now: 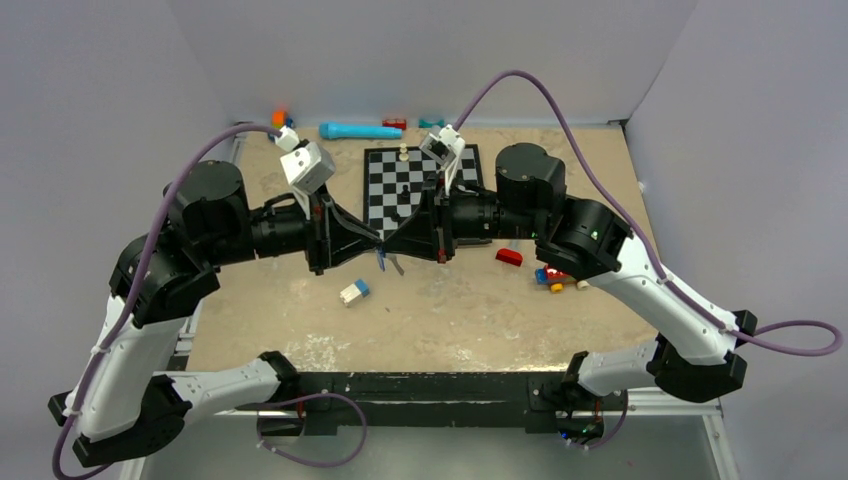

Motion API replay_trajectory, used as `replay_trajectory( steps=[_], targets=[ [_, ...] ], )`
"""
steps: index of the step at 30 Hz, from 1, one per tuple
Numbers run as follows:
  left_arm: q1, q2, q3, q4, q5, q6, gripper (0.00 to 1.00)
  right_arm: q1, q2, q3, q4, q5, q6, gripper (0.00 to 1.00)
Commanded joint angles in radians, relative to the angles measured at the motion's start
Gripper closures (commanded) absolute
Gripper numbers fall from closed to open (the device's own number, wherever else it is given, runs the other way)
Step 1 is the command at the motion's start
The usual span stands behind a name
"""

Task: Remove the keys from the keyring

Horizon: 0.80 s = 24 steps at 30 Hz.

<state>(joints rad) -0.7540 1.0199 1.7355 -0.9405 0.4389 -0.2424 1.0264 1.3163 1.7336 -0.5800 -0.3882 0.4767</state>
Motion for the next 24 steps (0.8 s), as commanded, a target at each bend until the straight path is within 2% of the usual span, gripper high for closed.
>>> replay_trajectory(
  steps=[1, 9, 19, 20, 24],
  targets=[
    [-0.003, -0.009, -0.017, 0.025, 0.006, 0.000, 0.84, 0.002, -0.021, 0.026, 0.040, -0.023, -0.017, 1.00],
    [-0.002, -0.013, -0.031, 0.047, 0.019, -0.018, 1.00, 0.002, -0.031, 0.014, 0.060, -0.037, -0.018, 1.00],
    [-0.002, -0.031, -0.052, 0.092, 0.037, -0.049, 1.00, 0.002, -0.041, 0.003, 0.086, -0.042, -0.011, 1.00],
    [-0.002, -0.034, -0.056, 0.095, 0.039, -0.052, 1.00, 0.002, -0.042, 0.002, 0.089, -0.042, -0.009, 0.96],
    [-0.002, -0.048, -0.070, 0.126, 0.045, -0.070, 1.00, 0.002, -0.046, -0.007, 0.103, -0.038, 0.001, 0.65]
  ],
)
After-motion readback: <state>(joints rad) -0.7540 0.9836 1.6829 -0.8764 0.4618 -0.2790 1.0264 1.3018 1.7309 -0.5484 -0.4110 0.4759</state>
